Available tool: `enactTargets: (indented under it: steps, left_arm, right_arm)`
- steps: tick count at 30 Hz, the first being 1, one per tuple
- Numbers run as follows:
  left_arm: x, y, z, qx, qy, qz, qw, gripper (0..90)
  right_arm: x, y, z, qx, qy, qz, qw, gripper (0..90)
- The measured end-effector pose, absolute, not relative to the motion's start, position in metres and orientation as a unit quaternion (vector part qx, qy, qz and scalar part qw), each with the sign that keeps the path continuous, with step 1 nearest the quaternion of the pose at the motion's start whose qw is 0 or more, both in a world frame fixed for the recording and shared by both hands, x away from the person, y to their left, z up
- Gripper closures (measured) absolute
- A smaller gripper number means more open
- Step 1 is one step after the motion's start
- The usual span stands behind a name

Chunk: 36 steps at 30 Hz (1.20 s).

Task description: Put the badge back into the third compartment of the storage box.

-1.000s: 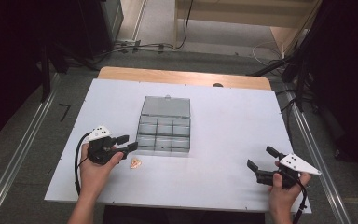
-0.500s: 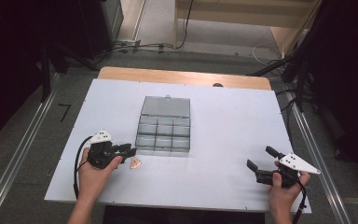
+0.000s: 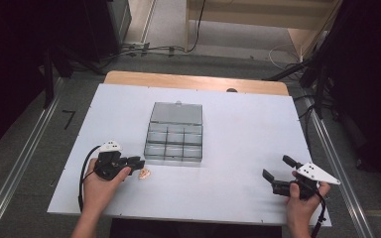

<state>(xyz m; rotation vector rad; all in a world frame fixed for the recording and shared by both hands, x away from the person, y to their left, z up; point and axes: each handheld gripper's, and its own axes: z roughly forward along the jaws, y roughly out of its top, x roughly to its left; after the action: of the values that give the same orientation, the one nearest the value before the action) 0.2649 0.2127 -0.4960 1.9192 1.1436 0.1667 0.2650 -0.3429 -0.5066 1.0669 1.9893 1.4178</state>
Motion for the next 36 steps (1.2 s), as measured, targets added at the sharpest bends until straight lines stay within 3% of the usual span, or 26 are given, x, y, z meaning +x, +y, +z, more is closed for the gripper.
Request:
enactTargets:
  steps: [36]
  left_arm:
    - [0.271,0.211,-0.508,0.791,0.461,0.005,0.402,78.3]
  right_arm:
    - [0.266,-0.342,-0.507,0.391,0.727,0.512,0.237,1.2]
